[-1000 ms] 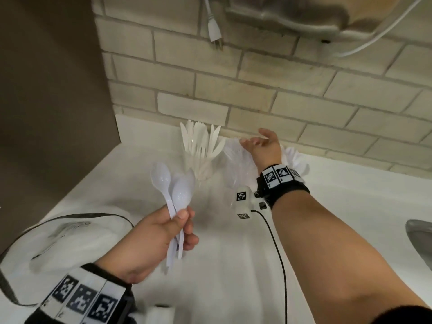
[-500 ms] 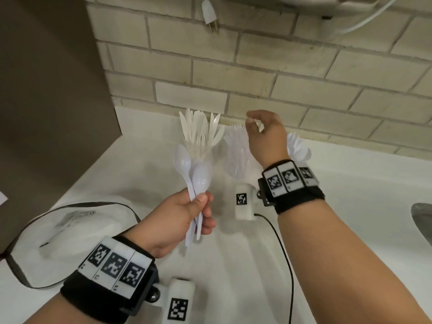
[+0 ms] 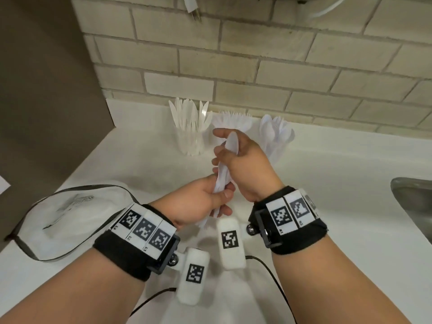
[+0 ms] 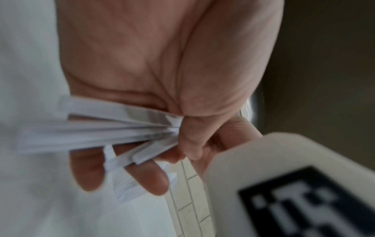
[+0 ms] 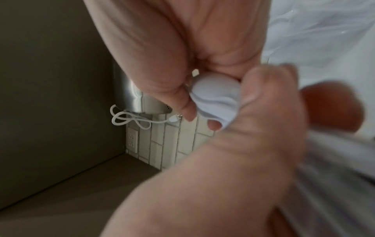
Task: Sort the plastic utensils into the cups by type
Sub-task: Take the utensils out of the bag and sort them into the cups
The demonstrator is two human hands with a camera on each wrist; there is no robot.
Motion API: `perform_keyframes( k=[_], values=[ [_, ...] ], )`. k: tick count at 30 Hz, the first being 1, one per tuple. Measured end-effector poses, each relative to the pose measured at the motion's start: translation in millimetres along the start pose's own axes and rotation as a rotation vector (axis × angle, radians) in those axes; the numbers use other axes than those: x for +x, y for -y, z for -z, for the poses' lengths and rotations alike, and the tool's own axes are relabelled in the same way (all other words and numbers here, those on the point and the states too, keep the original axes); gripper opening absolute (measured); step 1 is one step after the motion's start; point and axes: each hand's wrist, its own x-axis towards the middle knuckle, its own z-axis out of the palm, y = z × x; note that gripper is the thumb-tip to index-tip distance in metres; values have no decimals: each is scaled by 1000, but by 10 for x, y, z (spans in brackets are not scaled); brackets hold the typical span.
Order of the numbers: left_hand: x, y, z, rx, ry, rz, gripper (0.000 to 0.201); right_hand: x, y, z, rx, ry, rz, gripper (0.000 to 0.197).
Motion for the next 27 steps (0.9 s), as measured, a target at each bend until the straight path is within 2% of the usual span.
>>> perform_keyframes(
  k=[3, 6, 10, 12, 15, 17, 19, 23, 24, 27],
  values=[
    [-11, 7, 6, -1, -45, -11, 15, -10, 50, 74, 28, -65, 46, 32],
    [-18, 50, -15, -58, -44, 10, 34, 17, 93, 111, 82, -98, 107, 39],
    [-9, 81, -44, -438, -97, 63, 54, 61, 109, 114, 139, -186, 191, 64],
    [28, 56, -28, -609, -139, 80, 63, 65, 92, 58, 103, -192, 204, 59],
    [98, -3, 37, -790, -211, 136, 68, 77, 43, -54, 78, -190, 190, 36],
    [119, -47, 55, -720, -223, 188, 65, 84, 15, -110, 92, -200, 176, 30],
    [131, -74, 37, -580, -225, 231, 68, 69, 11, -148, 131, -212, 174, 33],
    [163, -71, 17, -456, -232, 269, 65, 28, 35, -154, 185, -211, 161, 63],
    [177, -69, 27, -446, -235, 269, 64, 31, 38, -129, 194, -191, 143, 64],
    [231, -64, 74, -407, -282, 263, 57, 53, 37, -17, 186, -132, 78, 38]
  ],
)
